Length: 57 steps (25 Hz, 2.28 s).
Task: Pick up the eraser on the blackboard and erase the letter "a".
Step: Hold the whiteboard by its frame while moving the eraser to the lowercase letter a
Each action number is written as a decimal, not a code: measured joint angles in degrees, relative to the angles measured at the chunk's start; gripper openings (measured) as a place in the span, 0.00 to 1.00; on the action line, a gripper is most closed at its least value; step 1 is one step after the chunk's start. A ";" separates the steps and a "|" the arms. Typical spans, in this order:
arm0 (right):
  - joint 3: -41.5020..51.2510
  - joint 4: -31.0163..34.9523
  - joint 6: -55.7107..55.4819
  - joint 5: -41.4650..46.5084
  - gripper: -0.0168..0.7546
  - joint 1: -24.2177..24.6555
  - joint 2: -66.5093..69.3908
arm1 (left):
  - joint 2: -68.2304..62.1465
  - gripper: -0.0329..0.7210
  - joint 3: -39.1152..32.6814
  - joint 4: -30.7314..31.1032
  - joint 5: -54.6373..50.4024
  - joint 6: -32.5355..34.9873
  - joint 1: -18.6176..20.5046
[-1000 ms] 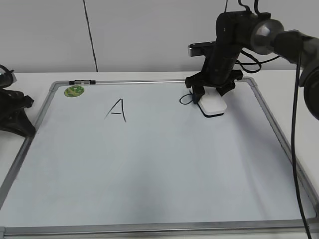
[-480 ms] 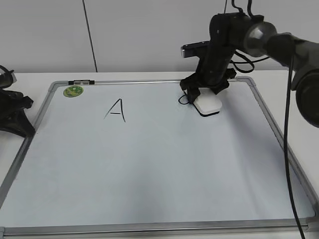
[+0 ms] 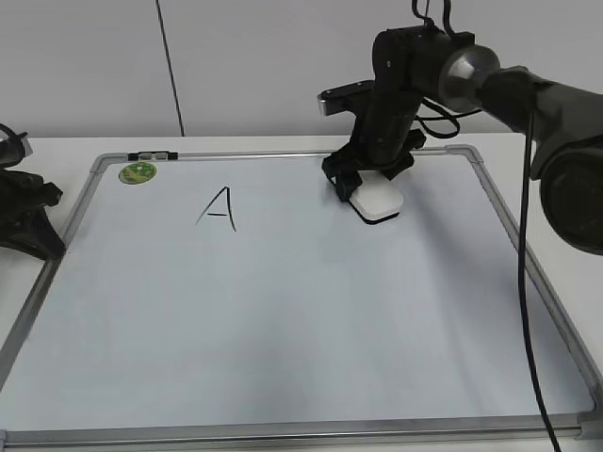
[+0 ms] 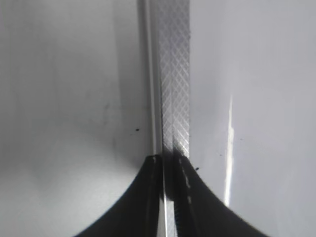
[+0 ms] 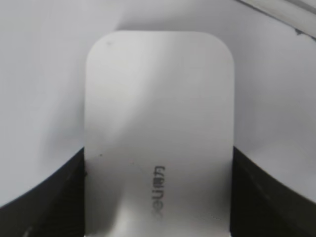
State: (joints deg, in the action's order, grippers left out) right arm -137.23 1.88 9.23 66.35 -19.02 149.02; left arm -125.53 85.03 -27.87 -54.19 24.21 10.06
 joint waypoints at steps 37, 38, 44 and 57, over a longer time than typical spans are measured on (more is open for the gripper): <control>-4.43 -0.45 0.24 3.35 0.71 -1.82 1.73 | 0.00 0.09 0.10 0.68 -0.22 0.00 0.00; -4.43 -0.27 0.12 3.35 0.71 -1.49 1.73 | 0.00 0.09 0.10 0.68 -0.22 0.00 0.00; -4.43 -1.17 -1.41 3.25 0.71 0.31 1.73 | 0.00 0.09 0.10 0.68 -0.22 0.00 0.00; -4.09 -4.77 -2.90 4.08 0.71 5.26 0.39 | 0.00 0.09 0.10 0.77 -0.22 0.00 0.00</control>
State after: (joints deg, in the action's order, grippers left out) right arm -141.32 -2.89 6.33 70.43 -13.76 149.42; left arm -125.53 85.13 -27.10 -54.41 24.21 10.06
